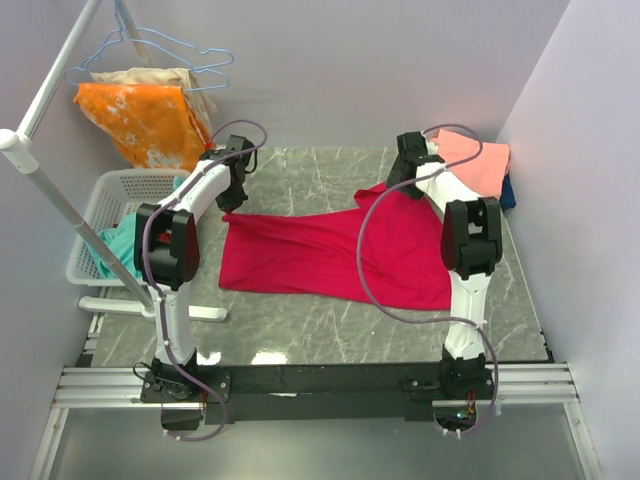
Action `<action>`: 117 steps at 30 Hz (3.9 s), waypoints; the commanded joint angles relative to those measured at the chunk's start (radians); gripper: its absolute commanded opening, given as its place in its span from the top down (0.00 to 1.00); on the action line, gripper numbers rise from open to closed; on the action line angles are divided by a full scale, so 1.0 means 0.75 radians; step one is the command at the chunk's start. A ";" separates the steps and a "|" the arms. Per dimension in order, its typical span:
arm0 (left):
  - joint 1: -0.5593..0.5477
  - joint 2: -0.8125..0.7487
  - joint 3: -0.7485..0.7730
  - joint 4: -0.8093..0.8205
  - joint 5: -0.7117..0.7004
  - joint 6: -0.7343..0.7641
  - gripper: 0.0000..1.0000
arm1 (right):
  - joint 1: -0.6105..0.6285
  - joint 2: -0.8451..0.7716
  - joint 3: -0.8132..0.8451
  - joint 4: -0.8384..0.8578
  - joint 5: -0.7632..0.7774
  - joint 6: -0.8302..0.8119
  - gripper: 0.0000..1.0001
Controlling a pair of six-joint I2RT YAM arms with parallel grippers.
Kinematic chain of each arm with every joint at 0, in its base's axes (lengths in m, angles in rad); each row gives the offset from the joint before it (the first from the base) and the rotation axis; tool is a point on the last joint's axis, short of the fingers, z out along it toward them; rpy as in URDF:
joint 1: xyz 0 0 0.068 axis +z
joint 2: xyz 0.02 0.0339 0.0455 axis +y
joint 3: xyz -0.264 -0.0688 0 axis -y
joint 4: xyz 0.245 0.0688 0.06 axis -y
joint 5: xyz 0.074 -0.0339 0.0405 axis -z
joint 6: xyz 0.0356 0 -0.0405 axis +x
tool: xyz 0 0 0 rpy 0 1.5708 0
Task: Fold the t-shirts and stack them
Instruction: Fold the tshirt
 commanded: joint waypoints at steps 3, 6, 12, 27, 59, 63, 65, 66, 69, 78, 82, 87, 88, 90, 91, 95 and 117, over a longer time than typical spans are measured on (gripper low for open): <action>-0.015 -0.039 0.036 0.002 0.011 -0.001 0.99 | 0.009 0.155 0.359 0.142 -0.004 0.023 0.32; -0.015 -0.033 0.055 -0.007 0.010 0.001 0.99 | 0.011 0.310 0.590 0.017 0.000 0.027 0.32; -0.015 -0.035 0.059 -0.011 0.015 0.005 0.99 | 0.002 0.356 0.593 0.055 0.020 0.052 0.32; -0.015 -0.026 0.057 -0.013 0.019 0.007 0.99 | -0.071 0.384 0.683 -0.139 0.125 0.187 0.33; -0.017 -0.018 0.094 -0.035 0.008 -0.001 0.99 | -0.169 0.552 0.896 -0.315 -0.194 0.179 0.43; -0.015 -0.026 0.092 -0.039 0.010 -0.003 0.99 | -0.169 0.589 0.951 -0.339 -0.198 0.181 0.44; -0.017 -0.028 0.087 -0.039 0.015 -0.003 0.99 | -0.171 0.605 0.992 -0.354 -0.213 0.181 0.45; -0.017 -0.033 0.081 -0.037 0.015 -0.003 0.99 | -0.176 0.611 0.996 -0.356 -0.223 0.183 0.48; -0.017 -0.053 0.061 -0.031 0.017 -0.003 0.99 | -0.182 0.615 0.996 -0.362 -0.225 0.191 0.55; -0.019 -0.082 0.034 -0.031 0.010 -0.001 0.99 | -0.196 0.626 1.006 -0.378 -0.227 0.214 0.65; -0.019 -0.090 0.026 -0.029 0.015 -0.001 0.99 | -0.200 0.634 1.016 -0.389 -0.235 0.222 0.66; -0.019 -0.104 0.010 -0.019 0.021 -0.003 0.99 | -0.198 0.609 0.966 -0.338 -0.250 0.238 0.58; -0.021 -0.106 0.008 -0.021 0.019 -0.005 0.99 | -0.196 0.601 0.953 -0.321 -0.250 0.242 0.57; -0.021 -0.104 0.008 -0.023 0.017 -0.007 0.99 | -0.196 0.613 0.981 -0.321 -0.266 0.246 0.55; -0.021 -0.106 0.006 -0.027 0.015 -0.007 0.99 | -0.196 0.625 1.006 -0.335 -0.272 0.246 0.55; -0.021 -0.118 0.006 -0.029 0.013 -0.009 0.99 | -0.200 0.642 1.029 -0.358 -0.276 0.259 0.57; -0.039 -0.186 -0.056 -0.021 0.021 -0.017 0.99 | -0.247 0.681 1.055 -0.393 -0.315 0.308 1.00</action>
